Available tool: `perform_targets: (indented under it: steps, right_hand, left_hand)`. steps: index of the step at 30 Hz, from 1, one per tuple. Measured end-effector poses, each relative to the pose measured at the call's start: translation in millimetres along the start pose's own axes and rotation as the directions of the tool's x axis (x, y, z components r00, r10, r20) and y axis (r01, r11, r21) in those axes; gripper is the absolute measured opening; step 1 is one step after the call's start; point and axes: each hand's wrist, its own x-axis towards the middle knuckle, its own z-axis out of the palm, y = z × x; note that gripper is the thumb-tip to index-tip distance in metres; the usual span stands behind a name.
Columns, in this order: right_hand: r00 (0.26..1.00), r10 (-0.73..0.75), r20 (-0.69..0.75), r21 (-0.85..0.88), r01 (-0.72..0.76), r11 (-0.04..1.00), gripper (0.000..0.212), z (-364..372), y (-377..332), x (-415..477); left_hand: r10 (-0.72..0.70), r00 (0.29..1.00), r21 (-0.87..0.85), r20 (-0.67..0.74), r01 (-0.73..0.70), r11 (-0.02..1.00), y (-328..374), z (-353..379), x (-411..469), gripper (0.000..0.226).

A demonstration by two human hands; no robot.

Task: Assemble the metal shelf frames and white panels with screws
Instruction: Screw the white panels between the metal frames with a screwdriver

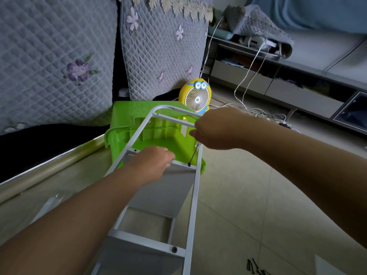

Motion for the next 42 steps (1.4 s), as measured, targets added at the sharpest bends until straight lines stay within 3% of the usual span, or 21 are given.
perform_targets:
  steps: [3, 5, 8, 18, 24, 27, 30, 35, 42]
  right_hand:
    - [1.000, 0.003, 0.024, 0.209, -0.008, 0.978, 0.015, 3.8, -0.4, -1.4]
    - [0.998, -0.028, 0.056, 0.239, 0.014, 0.971, 0.018, 3.9, 0.1, -3.0]
    - [0.997, -0.058, 0.048, 0.173, 0.049, 0.984, 0.011, 2.4, 5.2, -2.9]
    - [0.996, -0.091, -0.001, -0.136, 0.090, 0.987, 0.033, -7.8, -2.3, -2.2]
    - [1.000, -0.028, 0.014, -0.112, 0.029, 0.993, 0.023, 1.8, -2.5, 4.0]
    - [1.000, -0.012, 0.007, 0.056, 0.011, 0.998, 0.011, 8.8, 1.4, 5.6]
    - [1.000, 0.010, 0.029, 0.189, -0.016, 0.982, 0.016, 8.6, 4.3, 1.2]
    - [0.998, -0.024, 0.059, 0.183, 0.012, 0.983, 0.016, 6.3, 9.3, -1.8]
    - [0.994, -0.113, 0.005, 0.014, 0.113, 0.994, 0.025, -7.2, 6.8, -1.2]
  left_hand:
    - [-0.005, 1.000, 0.002, 0.016, 0.005, 1.000, 0.0, 0.5, 0.0, 0.024]
    - [-0.007, 1.000, 0.002, 0.024, 0.007, 1.000, 0.2, -0.9, 0.3, 0.023]
    - [-0.006, 0.999, 0.005, 0.032, 0.006, 1.000, 1.5, -3.7, -0.2, 0.023]
    - [-0.026, 0.999, -0.059, 0.019, 0.027, 0.998, 2.2, -2.7, -2.3, 0.022]
    - [-0.038, 0.999, -0.056, 0.033, 0.040, 0.998, 2.3, -2.9, -1.4, 0.023]
    - [-0.034, 0.999, -0.037, 0.031, 0.035, 0.999, 2.7, -2.9, -1.2, 0.023]
    - [-0.036, 0.999, -0.025, 0.032, 0.036, 0.999, 3.1, -3.5, -2.2, 0.021]
    - [-0.038, 0.998, -0.010, 0.046, 0.039, 0.999, 3.4, -4.1, -1.9, 0.021]
    - [-0.040, 0.999, -0.022, 0.029, 0.041, 0.999, 4.4, -5.4, -3.0, 0.022]
